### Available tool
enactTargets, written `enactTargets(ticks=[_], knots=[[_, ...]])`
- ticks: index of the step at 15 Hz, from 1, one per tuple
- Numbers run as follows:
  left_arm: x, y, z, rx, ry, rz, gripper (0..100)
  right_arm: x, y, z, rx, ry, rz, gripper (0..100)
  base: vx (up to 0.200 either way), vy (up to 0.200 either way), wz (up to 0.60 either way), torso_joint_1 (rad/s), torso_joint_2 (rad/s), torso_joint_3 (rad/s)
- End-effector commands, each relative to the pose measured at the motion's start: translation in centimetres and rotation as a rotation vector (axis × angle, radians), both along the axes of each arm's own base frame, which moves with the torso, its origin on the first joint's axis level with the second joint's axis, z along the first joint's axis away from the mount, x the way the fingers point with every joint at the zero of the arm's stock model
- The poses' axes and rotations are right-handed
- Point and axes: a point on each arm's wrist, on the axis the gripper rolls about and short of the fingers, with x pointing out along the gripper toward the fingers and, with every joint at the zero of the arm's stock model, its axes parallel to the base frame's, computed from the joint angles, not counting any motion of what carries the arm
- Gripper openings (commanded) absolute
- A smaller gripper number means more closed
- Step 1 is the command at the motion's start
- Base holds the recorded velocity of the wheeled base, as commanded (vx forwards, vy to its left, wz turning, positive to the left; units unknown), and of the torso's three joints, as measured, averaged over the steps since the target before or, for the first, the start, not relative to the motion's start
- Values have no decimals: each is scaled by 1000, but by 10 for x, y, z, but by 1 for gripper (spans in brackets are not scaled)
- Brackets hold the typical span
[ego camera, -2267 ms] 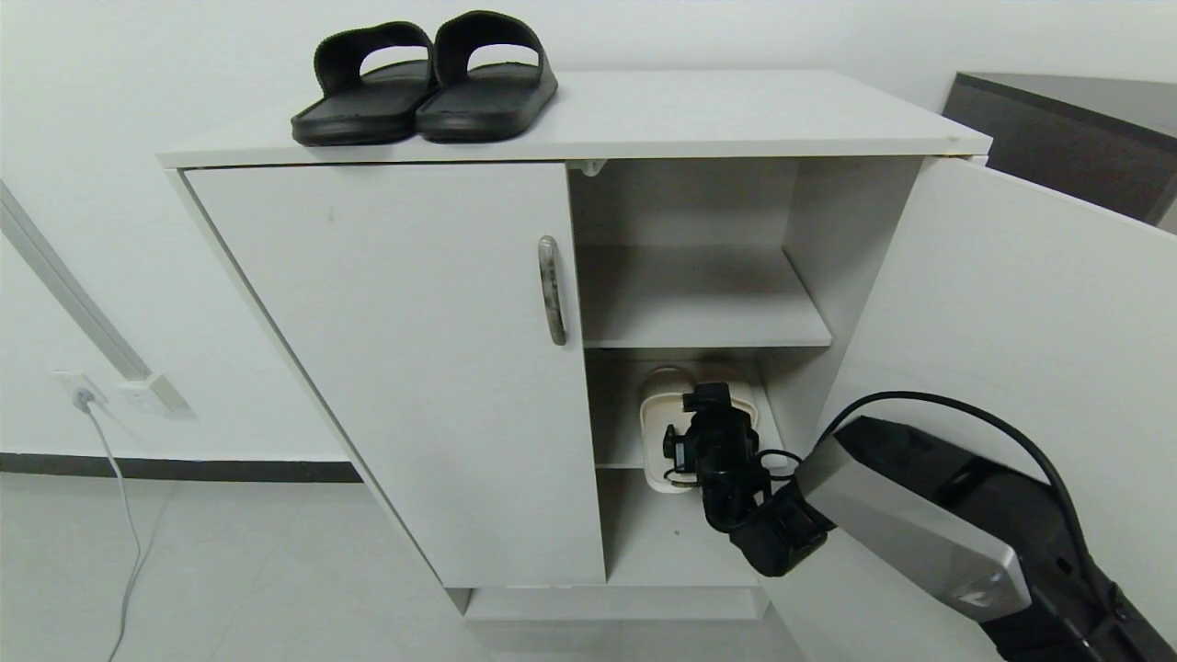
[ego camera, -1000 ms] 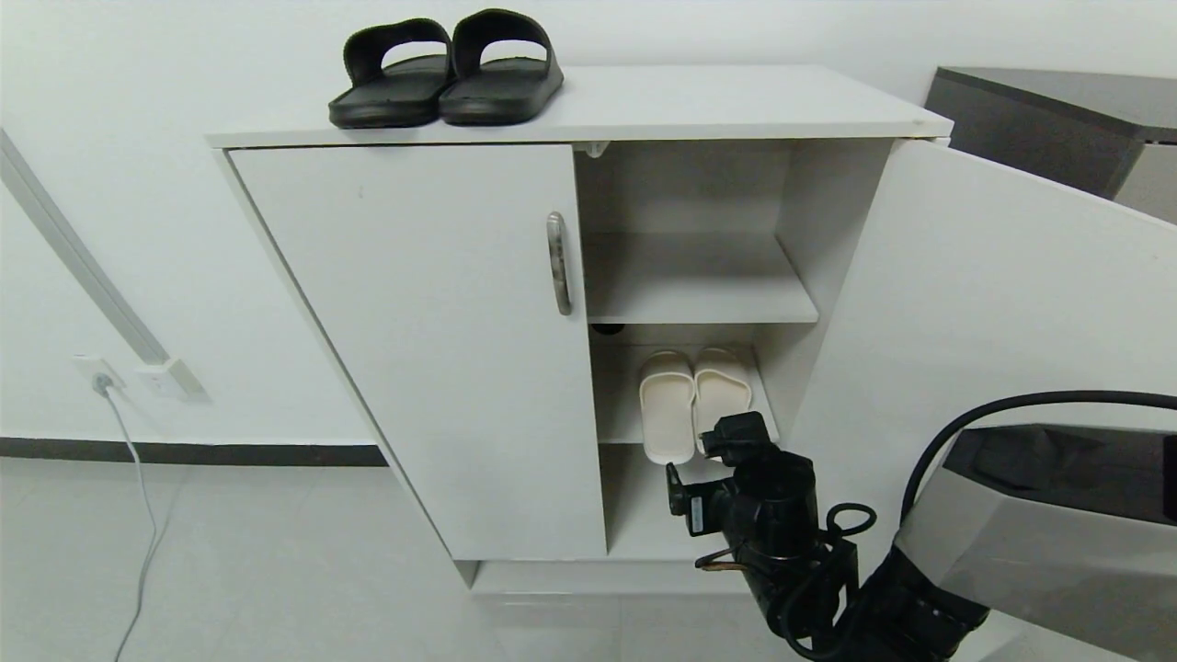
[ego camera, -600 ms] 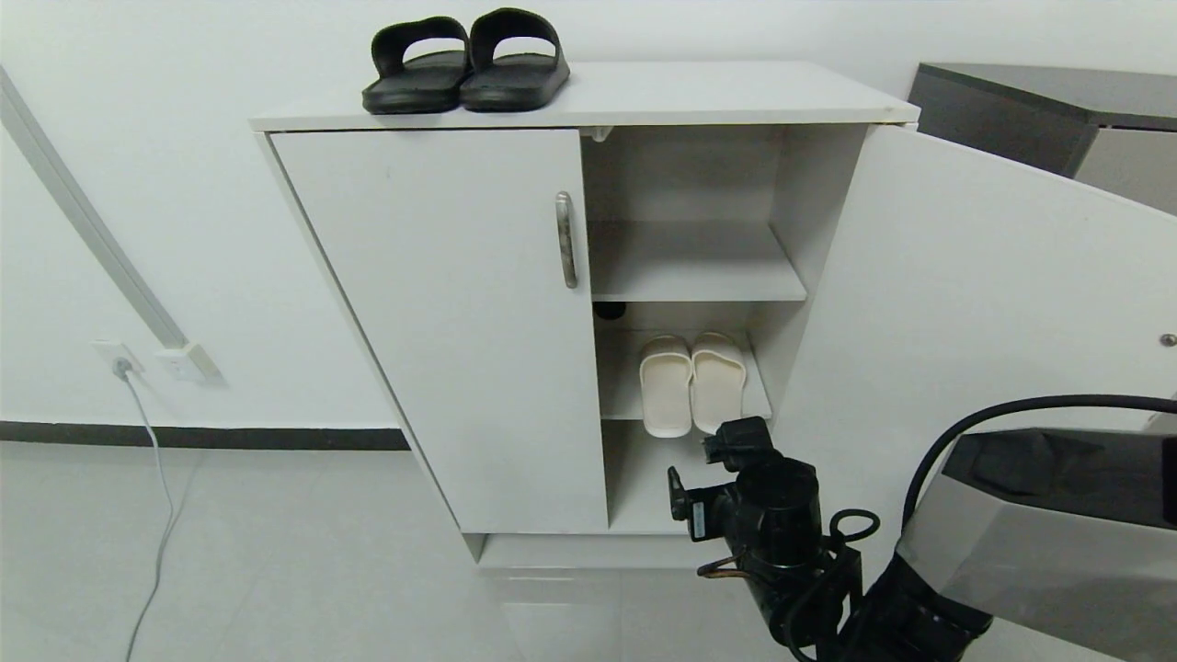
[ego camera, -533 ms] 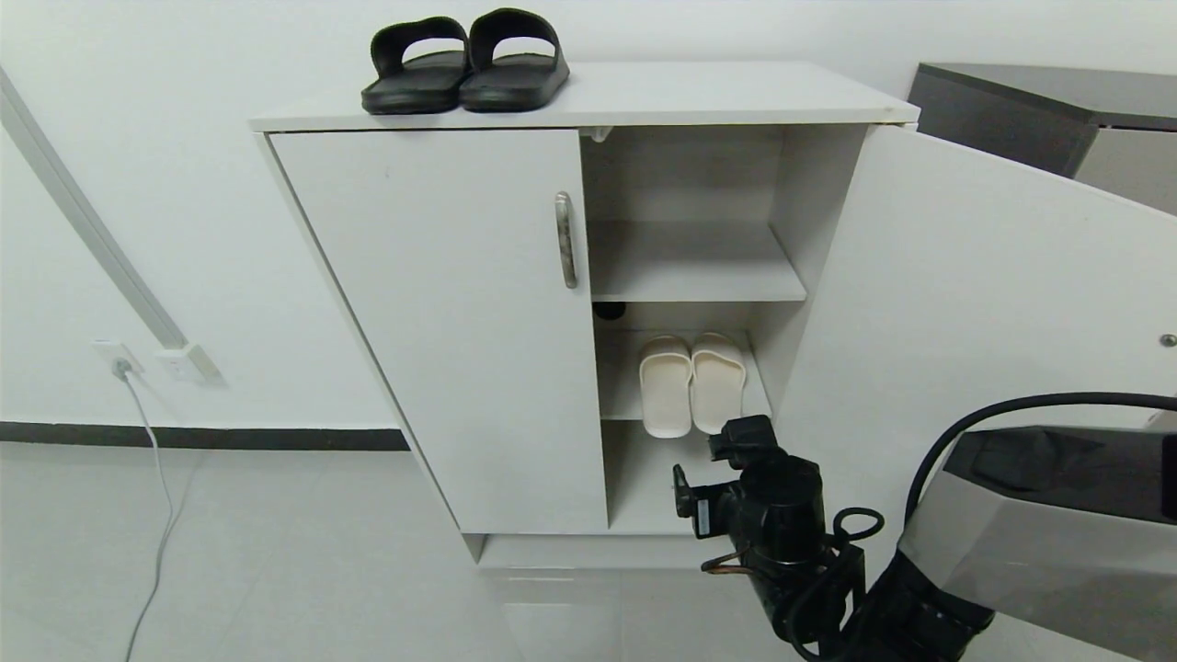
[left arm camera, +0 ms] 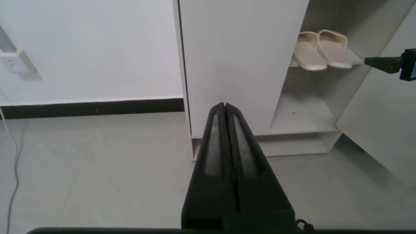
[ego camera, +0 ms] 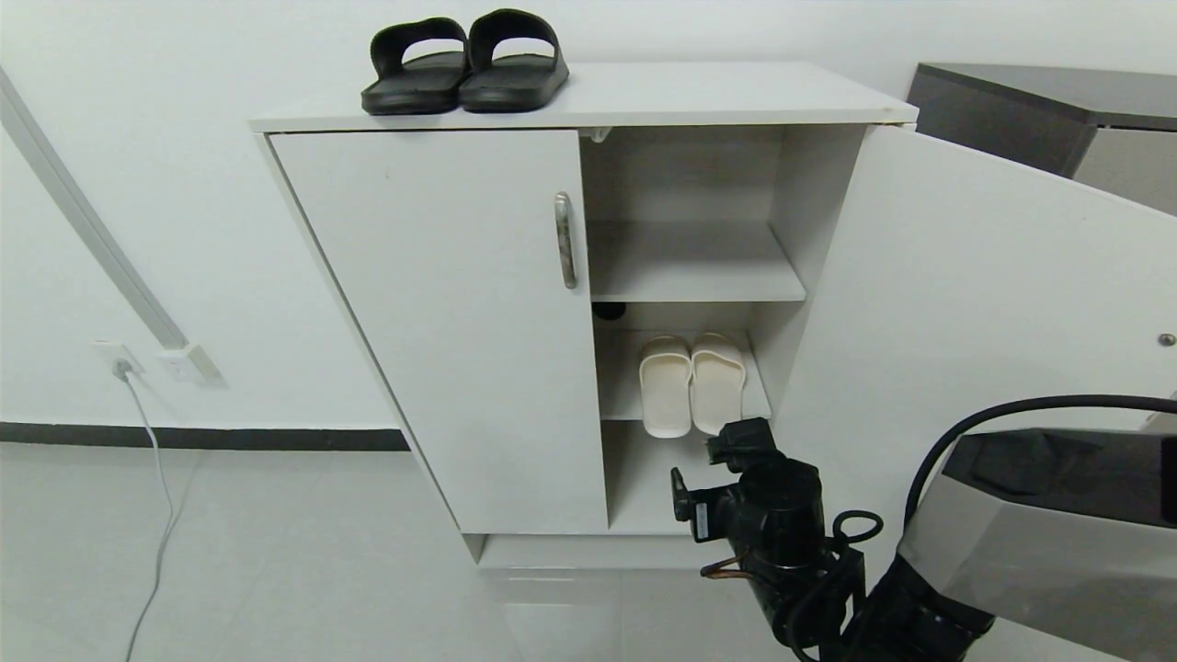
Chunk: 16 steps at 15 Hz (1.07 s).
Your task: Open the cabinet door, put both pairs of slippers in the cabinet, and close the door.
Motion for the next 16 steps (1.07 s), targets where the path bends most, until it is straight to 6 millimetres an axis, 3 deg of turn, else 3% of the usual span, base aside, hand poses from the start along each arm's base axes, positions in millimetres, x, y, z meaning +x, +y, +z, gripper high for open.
enactTargets(ticks=[1, 10, 16], knots=[[0, 0, 0, -1, 2, -2, 0, 0, 0, -1, 0, 1, 1, 100, 0, 0, 0, 0, 0, 0], [0, 0, 0, 1, 2, 0, 0, 0, -2, -3, -3, 2, -5, 100, 0, 0, 0, -1, 3, 153], [0, 0, 0, -1, 2, 0, 0, 1, -2, -12, -17, 13, -6, 100, 0, 0, 0, 1, 1, 12]])
